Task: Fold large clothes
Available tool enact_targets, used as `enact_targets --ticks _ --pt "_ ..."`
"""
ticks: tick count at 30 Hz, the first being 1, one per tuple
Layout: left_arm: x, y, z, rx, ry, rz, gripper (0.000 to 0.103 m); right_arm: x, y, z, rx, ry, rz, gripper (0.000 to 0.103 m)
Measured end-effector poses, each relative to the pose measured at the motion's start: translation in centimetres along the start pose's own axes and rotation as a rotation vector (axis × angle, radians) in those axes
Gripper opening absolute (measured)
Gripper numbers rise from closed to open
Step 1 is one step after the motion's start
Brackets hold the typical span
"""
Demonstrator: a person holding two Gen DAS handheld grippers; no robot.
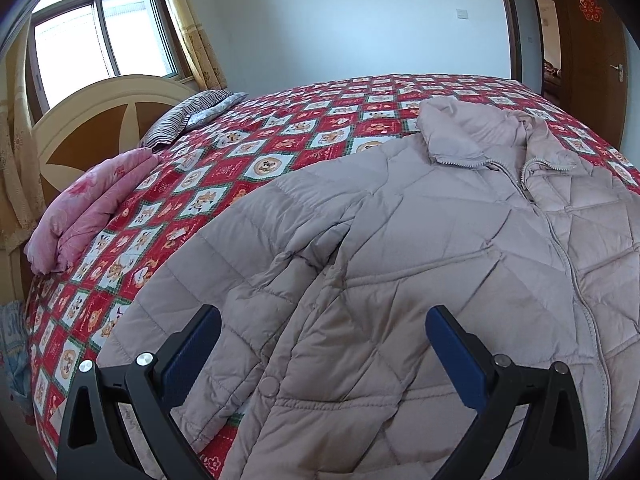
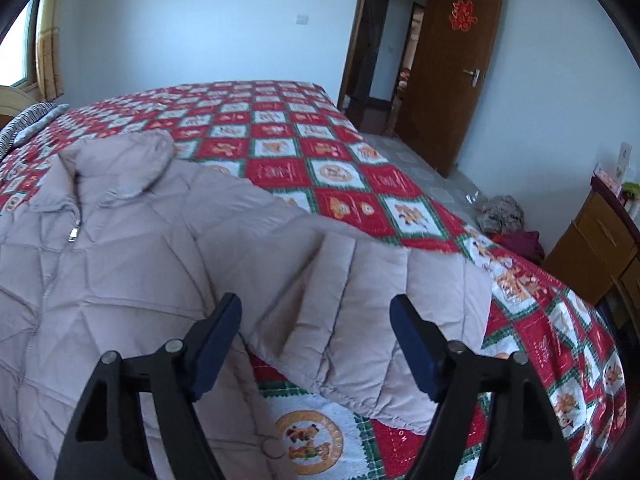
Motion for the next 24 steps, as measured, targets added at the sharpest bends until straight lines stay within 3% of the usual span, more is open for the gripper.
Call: enact_targets --ticks 2,4,6,8,11,15,20,24 --pt "0.7 -0.2 -0.4 0.002 -0.009 0.005 0.102 0.0 -1.7 0.4 -0.027 0.015 0.022 0.078" --pt "1.4 -0.5 -0.5 0.001 -0.025 0.008 0.102 0.0 -2.9 0.9 -0.054 0.047 0.062 0.07" --pt "1.9 -1.0 -0.4 -0.011 -0.035 0.011 0.102 0.4 -4.1 1.2 -0.099 0.062 0.1 0.03" --pt "1.8 -1.7 0.0 -0.02 -0.03 0.017 0.102 1.5 -4.3 1.1 -0.101 0.055 0.124 0.011" --pt "1.3 -2.7 0.6 -0.045 -0.003 0.032 0.102 2.9 -3.2 0.7 -0.083 0.036 0.106 0.007" --pt "1.1 -3.1 1.1 -0.051 0.027 0.051 0.102 2.6 1.0 -0.8 0.013 0.039 0.058 0.006" --pt "1.1 -3.1 1.8 -0.06 0.046 0.048 0.102 -2.9 7.7 -3.1 0.158 0.112 -0.08 0.006" --pt "0.3 -3.8 2.3 -0.08 0.096 0.095 0.102 -8.8 11.7 -2.7 0.22 0.193 -0.199 0.006"
Point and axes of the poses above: each gripper's, at about its wrist camera, not at the fingertips, and y roughly against the way its jaws point, x to its right, z to its underside, the point moved 2 cm from there along -y, roughly the way its jaws point, and after that the axes turned 14 degrees about -y, right-handed, at the moved point
